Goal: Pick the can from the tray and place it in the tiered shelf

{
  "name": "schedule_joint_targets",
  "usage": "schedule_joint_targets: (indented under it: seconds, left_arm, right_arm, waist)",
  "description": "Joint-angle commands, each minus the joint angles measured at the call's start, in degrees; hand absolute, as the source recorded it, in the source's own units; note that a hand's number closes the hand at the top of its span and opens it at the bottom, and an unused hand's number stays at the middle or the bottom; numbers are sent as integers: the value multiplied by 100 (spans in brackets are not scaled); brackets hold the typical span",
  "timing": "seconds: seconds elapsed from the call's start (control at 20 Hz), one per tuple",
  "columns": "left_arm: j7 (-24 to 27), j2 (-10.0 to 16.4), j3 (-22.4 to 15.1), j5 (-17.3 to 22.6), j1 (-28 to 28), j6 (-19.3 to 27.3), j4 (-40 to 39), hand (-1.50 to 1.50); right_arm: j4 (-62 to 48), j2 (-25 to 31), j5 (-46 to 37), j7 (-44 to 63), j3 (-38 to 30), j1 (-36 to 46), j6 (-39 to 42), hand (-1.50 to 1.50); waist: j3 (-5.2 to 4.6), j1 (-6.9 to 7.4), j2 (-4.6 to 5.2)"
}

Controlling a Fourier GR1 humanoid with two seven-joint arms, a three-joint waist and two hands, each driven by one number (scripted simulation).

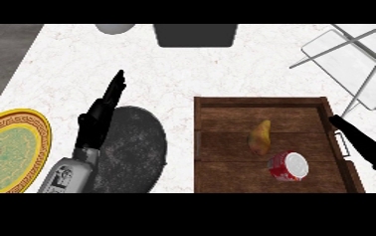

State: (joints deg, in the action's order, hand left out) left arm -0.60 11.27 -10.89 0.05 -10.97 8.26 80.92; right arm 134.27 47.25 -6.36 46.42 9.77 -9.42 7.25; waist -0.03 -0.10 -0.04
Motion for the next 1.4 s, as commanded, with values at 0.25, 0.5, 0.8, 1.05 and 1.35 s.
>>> schedule_joint_targets:
  seconds: [0.25,0.5,0.8,1.05,1.35]
  left_arm:
    - [-285,3,229,-187,137,-248,474,0]
    - [-326,-154,380,-234,20,-314,360,0]
    - [-27,-301,501,-373,-52,-422,-47,0]
    - [-92,-250,506,-393,206,-564,347,0]
    - [-169,-401,605,-504,-128,-576,54,0]
  right_arm:
    - [128,-891,-675,627,-13,276,651,-150]
    - [-417,-1426,-1079,69,60,325,873,-150]
    - [-74,-1795,-1405,446,66,177,1257,-150]
    - [-889,-2334,-2191,174,596,499,1101,-150]
    - [-811,-2570,-2883,-194,841,-116,1092,-150]
  waist:
    - [3,4,-3]
    - [4,1,1]
    - [2,-13,2]
    - [4,24,2]
    - [4,-13,1]
